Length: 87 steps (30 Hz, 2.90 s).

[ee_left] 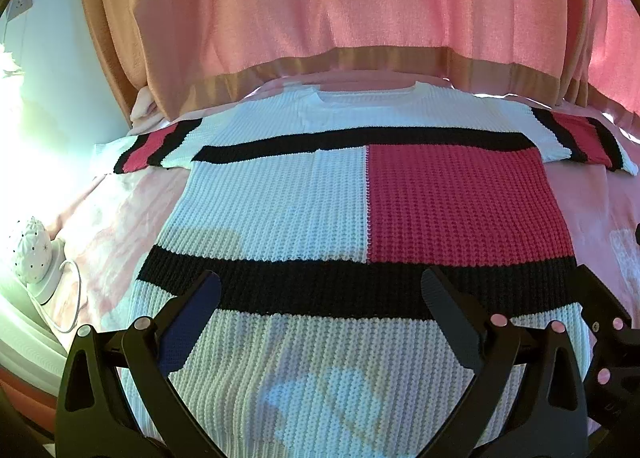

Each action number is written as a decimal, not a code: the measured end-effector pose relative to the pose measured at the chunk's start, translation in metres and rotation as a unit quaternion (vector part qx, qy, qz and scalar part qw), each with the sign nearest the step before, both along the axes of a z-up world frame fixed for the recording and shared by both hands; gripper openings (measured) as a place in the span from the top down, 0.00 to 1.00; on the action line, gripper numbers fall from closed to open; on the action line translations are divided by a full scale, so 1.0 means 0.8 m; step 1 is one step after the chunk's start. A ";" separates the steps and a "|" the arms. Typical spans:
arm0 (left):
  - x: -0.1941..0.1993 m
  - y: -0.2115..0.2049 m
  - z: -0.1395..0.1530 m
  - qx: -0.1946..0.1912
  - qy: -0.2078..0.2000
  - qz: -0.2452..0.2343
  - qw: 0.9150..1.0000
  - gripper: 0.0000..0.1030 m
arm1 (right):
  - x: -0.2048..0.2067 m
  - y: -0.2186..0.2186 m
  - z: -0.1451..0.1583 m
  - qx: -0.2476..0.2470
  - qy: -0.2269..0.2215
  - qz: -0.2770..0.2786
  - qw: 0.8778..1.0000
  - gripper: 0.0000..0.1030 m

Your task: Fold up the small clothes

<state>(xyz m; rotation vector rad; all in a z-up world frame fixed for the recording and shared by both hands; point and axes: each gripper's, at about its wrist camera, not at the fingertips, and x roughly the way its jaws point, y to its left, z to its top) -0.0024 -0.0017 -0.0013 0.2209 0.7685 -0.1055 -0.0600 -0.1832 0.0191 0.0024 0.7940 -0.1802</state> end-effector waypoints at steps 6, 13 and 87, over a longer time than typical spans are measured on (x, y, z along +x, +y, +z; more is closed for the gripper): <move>0.000 0.000 0.000 0.000 0.000 -0.001 1.000 0.05 | -0.001 -0.002 0.000 0.000 -0.001 0.000 1.000 0.05; -0.002 -0.002 -0.002 0.000 0.000 -0.001 1.000 0.05 | -0.001 -0.001 0.000 0.000 -0.001 0.000 1.000 0.05; 0.122 -0.098 0.027 -0.071 0.013 0.003 0.997 0.05 | 0.065 -0.575 -0.103 0.437 -0.114 -0.269 0.851 0.94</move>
